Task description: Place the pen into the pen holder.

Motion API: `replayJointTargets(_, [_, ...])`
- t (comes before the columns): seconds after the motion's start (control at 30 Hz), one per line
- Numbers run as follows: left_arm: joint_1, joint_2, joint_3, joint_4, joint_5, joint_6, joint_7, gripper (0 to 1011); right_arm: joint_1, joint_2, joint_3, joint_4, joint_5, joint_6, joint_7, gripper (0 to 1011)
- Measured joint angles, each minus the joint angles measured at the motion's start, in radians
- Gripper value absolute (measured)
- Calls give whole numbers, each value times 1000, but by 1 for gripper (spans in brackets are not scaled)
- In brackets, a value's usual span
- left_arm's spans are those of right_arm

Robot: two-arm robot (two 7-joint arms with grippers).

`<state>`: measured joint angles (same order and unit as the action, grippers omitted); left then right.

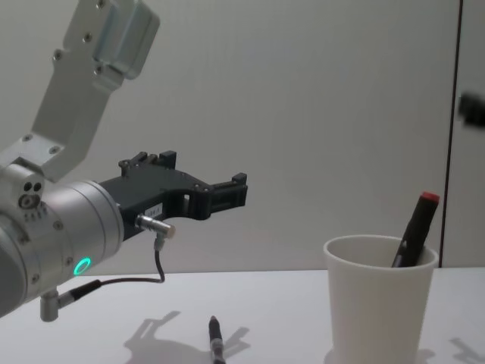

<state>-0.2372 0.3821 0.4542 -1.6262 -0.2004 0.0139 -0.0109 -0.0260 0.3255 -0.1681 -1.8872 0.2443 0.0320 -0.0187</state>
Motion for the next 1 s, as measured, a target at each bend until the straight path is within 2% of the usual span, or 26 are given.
replayJointTargets(0.4, [0,0,0,0,0,0,0,1001,11,12,-55,114,41,2,80,1001])
replayJointTargets(1.0, [0,0,0,0,0,0,0,1001,11,12,-58,120,43,3,86,1002])
